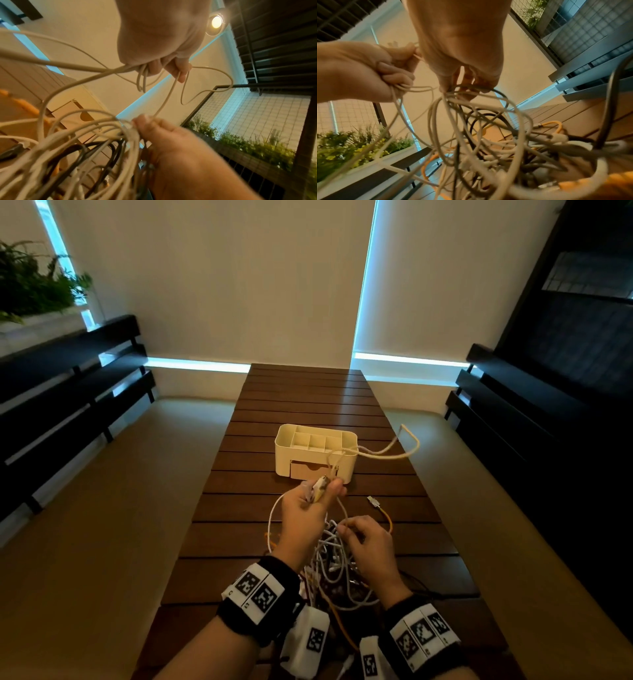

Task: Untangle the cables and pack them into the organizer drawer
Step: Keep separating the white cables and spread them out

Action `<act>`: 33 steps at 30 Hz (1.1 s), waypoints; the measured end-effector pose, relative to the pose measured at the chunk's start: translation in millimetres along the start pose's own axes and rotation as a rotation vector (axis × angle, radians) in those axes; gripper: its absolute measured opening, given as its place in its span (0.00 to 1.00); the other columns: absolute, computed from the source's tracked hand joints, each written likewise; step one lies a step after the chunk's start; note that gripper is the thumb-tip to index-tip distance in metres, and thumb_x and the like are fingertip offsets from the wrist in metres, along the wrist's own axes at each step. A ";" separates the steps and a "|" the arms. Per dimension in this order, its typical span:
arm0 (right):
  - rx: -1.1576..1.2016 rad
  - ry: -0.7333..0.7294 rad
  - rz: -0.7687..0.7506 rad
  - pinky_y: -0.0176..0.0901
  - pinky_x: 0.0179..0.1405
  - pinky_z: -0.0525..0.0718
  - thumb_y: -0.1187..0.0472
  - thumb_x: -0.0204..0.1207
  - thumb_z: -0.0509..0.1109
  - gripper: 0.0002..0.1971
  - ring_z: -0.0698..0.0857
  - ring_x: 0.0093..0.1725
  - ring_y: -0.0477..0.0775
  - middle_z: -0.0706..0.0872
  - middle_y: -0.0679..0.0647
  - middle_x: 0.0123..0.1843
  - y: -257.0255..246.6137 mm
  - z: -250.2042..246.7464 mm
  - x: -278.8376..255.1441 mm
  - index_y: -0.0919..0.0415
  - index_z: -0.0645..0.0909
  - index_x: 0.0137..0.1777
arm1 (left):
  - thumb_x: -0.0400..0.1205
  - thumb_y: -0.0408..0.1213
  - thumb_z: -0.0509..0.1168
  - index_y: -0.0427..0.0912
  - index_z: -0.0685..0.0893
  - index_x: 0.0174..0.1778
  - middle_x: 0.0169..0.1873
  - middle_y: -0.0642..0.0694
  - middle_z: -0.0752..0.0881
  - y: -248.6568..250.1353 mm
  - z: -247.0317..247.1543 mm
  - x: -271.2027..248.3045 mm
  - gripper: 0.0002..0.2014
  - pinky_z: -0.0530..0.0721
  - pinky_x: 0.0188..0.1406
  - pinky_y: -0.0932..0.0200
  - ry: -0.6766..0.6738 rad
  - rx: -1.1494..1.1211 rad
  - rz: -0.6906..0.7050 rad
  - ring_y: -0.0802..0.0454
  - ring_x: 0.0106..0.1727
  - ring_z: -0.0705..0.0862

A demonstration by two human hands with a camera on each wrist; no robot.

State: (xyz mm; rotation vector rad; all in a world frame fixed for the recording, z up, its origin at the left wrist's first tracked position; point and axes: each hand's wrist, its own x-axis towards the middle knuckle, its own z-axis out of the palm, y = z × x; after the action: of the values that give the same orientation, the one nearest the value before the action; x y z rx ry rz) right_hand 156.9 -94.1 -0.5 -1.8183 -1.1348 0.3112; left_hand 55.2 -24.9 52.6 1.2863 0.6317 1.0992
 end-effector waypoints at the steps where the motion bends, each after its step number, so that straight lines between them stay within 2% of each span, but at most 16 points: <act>1: -0.044 -0.037 0.015 0.33 0.43 0.77 0.61 0.77 0.71 0.04 0.82 0.43 0.45 0.84 0.51 0.43 2.8 -1.3 1.2 0.59 0.87 0.45 | 0.79 0.37 0.68 0.38 0.88 0.41 0.35 0.41 0.86 1.4 -1.5 2.5 0.07 0.76 0.32 0.70 0.026 -0.024 -0.004 0.58 0.32 0.81; 3: -0.144 -0.139 0.069 0.42 0.48 0.78 0.56 0.77 0.70 0.06 0.81 0.45 0.48 0.83 0.48 0.43 5.5 -5.5 4.0 0.56 0.87 0.47 | 0.80 0.37 0.68 0.40 0.88 0.38 0.34 0.43 0.85 4.4 -5.9 7.7 0.07 0.76 0.31 0.69 0.097 -0.059 0.009 0.55 0.33 0.80; 5: -0.319 -0.232 0.108 0.46 0.53 0.70 0.51 0.78 0.68 0.07 0.75 0.46 0.43 0.79 0.39 0.41 3.7 -11.0 5.7 0.48 0.87 0.48 | 0.80 0.35 0.68 0.40 0.88 0.37 0.37 0.49 0.88 7.3 -11.2 12.0 0.07 0.80 0.39 0.73 0.173 -0.100 0.029 0.60 0.39 0.85; 7: -0.439 -0.228 0.099 0.46 0.54 0.65 0.51 0.79 0.66 0.07 0.72 0.49 0.41 0.78 0.38 0.43 0.1 -16.5 7.8 0.44 0.86 0.47 | 0.79 0.35 0.68 0.38 0.88 0.41 0.38 0.51 0.89 8.9 -17.0 14.2 0.05 0.80 0.40 0.76 0.152 -0.092 0.018 0.65 0.40 0.86; 9: -0.328 -0.102 0.027 0.46 0.52 0.74 0.57 0.79 0.67 0.06 0.79 0.47 0.44 0.83 0.43 0.43 -5.4 -23.4 11.0 0.48 0.85 0.43 | 0.77 0.35 0.71 0.39 0.87 0.49 0.42 0.52 0.89 5.8 -21.8 14.3 0.07 0.80 0.42 0.75 0.018 0.041 -0.025 0.66 0.43 0.86; 11: -0.142 0.014 -0.007 0.39 0.39 0.79 0.62 0.81 0.64 0.09 0.83 0.40 0.48 0.85 0.50 0.40 -12.9 -28.9 13.7 0.51 0.78 0.39 | 0.74 0.36 0.74 0.47 0.86 0.51 0.47 0.53 0.88 -2.6 -23.4 8.6 0.11 0.83 0.48 0.68 -0.159 0.213 -0.135 0.63 0.49 0.86; 13: 0.017 0.030 0.042 0.32 0.29 0.80 0.60 0.85 0.56 0.11 0.84 0.36 0.50 0.85 0.55 0.40 -24.8 -33.2 18.9 0.51 0.70 0.40 | 0.71 0.40 0.77 0.54 0.84 0.51 0.48 0.56 0.88 -16.7 -21.7 0.6 0.15 0.85 0.52 0.62 -0.329 0.395 -0.183 0.62 0.51 0.86; 15: 0.112 0.003 0.078 0.30 0.26 0.81 0.58 0.86 0.52 0.11 0.85 0.33 0.51 0.85 0.57 0.40 -34.9 -35.2 23.5 0.50 0.67 0.41 | 0.70 0.45 0.78 0.58 0.85 0.51 0.46 0.59 0.88 -33.4 -18.5 -7.1 0.15 0.85 0.51 0.60 -0.404 0.568 -0.157 0.64 0.49 0.85; 18: 0.149 -0.010 0.047 0.33 0.26 0.81 0.58 0.86 0.52 0.10 0.86 0.29 0.50 0.86 0.58 0.38 -38.4 -35.7 25.1 0.49 0.68 0.42 | 0.73 0.44 0.75 0.56 0.86 0.47 0.42 0.56 0.88 -50.1 -18.3 -8.8 0.09 0.83 0.48 0.55 -0.332 0.687 -0.066 0.60 0.46 0.85; 20: 0.180 0.005 0.026 0.34 0.26 0.81 0.58 0.85 0.54 0.09 0.85 0.28 0.50 0.86 0.58 0.37 -37.4 -34.3 22.4 0.52 0.70 0.44 | 0.73 0.44 0.75 0.57 0.84 0.45 0.41 0.56 0.87 -50.8 -18.4 -6.7 0.08 0.81 0.45 0.57 -0.312 0.754 -0.046 0.58 0.45 0.83; 22: 0.181 0.013 0.006 0.36 0.28 0.82 0.59 0.84 0.56 0.07 0.84 0.28 0.50 0.86 0.57 0.36 -35.3 -31.8 18.5 0.55 0.73 0.46 | 0.73 0.45 0.74 0.56 0.84 0.47 0.43 0.53 0.84 -50.0 -16.9 -4.7 0.09 0.80 0.46 0.56 -0.358 0.821 -0.040 0.55 0.46 0.82; 24: 0.137 0.011 0.002 0.42 0.34 0.85 0.60 0.83 0.61 0.05 0.84 0.32 0.49 0.86 0.54 0.37 -30.2 -29.3 16.0 0.51 0.75 0.46 | 0.74 0.44 0.73 0.50 0.85 0.48 0.46 0.50 0.81 -48.4 -14.4 -3.3 0.09 0.80 0.47 0.54 -0.420 0.895 -0.048 0.53 0.48 0.80; 27: 0.079 0.036 0.011 0.45 0.39 0.84 0.63 0.81 0.62 0.08 0.82 0.35 0.47 0.85 0.52 0.40 -23.6 -30.4 17.2 0.47 0.79 0.49 | 0.72 0.43 0.72 0.45 0.86 0.43 0.43 0.49 0.78 -50.7 -16.6 -0.6 0.08 0.76 0.41 0.58 -0.394 0.916 -0.083 0.52 0.44 0.79; 29: 0.085 0.036 0.005 0.44 0.38 0.83 0.64 0.82 0.61 0.09 0.82 0.34 0.47 0.85 0.52 0.39 -21.2 -31.8 17.2 0.50 0.80 0.51 | 0.70 0.41 0.72 0.44 0.86 0.39 0.39 0.49 0.77 -53.0 -18.8 -0.4 0.06 0.75 0.39 0.57 -0.350 0.896 -0.085 0.51 0.42 0.79; 31: 0.054 0.055 -0.015 0.39 0.36 0.83 0.65 0.82 0.61 0.09 0.82 0.33 0.45 0.85 0.52 0.39 -18.7 -30.7 15.2 0.52 0.80 0.50 | 0.70 0.41 0.73 0.47 0.83 0.34 0.38 0.51 0.77 -54.4 -19.6 -1.4 0.05 0.75 0.39 0.58 -0.336 0.891 -0.068 0.51 0.41 0.79; 33: 0.027 0.150 -0.018 0.33 0.33 0.82 0.65 0.82 0.61 0.08 0.82 0.33 0.42 0.85 0.52 0.40 -15.5 -29.4 14.2 0.54 0.81 0.49 | 0.70 0.42 0.73 0.50 0.79 0.30 0.37 0.52 0.77 -56.5 -22.2 -2.2 0.09 0.74 0.38 0.59 -0.347 0.922 -0.042 0.53 0.40 0.78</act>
State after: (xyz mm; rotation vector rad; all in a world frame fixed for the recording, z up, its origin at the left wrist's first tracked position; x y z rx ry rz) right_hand 174.1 -97.6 31.1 -1.7753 -1.0364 0.1755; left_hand 50.9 -12.7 -6.8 2.1744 0.9346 0.5014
